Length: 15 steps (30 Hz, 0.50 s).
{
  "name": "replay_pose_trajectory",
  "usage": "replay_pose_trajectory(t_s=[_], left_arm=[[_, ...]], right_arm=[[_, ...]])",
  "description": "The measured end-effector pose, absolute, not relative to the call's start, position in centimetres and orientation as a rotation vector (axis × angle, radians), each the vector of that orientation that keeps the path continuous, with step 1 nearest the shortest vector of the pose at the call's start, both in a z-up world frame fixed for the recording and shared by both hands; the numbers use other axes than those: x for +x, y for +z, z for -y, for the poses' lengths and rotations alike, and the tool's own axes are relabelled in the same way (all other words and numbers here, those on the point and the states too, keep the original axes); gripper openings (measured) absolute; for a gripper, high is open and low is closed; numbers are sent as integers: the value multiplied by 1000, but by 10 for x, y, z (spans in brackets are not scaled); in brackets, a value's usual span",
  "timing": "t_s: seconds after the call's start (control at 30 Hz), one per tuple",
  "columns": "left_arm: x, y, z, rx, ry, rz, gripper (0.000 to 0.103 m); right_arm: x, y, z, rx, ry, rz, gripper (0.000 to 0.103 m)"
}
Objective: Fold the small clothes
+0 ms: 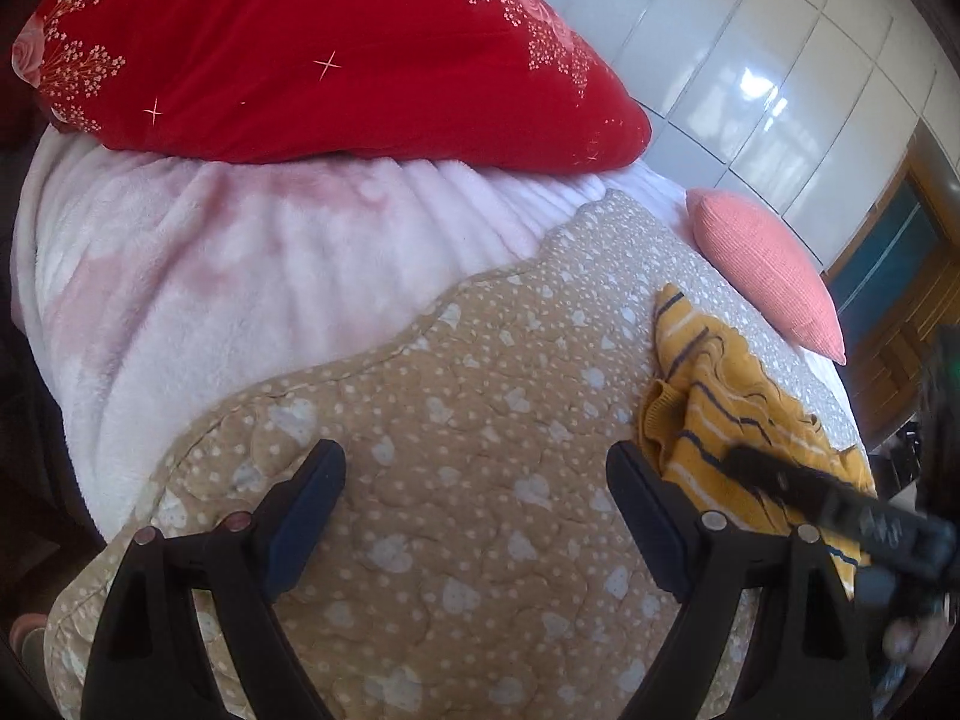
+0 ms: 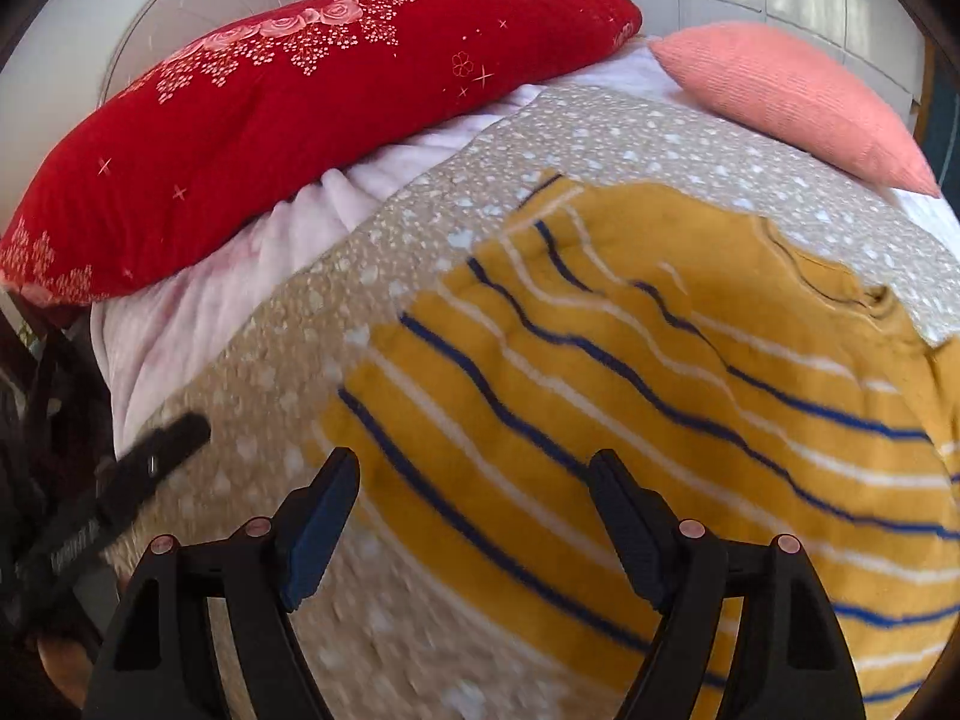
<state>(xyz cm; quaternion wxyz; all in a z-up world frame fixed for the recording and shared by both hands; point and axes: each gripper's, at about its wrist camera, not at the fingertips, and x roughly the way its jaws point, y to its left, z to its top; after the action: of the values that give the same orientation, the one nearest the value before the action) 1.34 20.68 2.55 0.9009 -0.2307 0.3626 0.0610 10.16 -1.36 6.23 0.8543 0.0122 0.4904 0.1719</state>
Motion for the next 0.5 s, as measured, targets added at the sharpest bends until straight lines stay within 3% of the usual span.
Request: replay_pose_trajectory(t_s=[0.3,0.37,0.43,0.5], left_arm=[[10,28,-210,-494,116,-739,88],[8,28,-210,-497,114,-739,88],[7,30,-209,-493,115,-731,88],[4,34,-206,-484,112,-713,88]], right_arm=[[164,34,-47,-162,178,-1142,88],[161,29,-57,-272,136,-1117,75],[156,33,-58,-337,107,-1081,31],[152,48,-40,-266,124,-1062,22]])
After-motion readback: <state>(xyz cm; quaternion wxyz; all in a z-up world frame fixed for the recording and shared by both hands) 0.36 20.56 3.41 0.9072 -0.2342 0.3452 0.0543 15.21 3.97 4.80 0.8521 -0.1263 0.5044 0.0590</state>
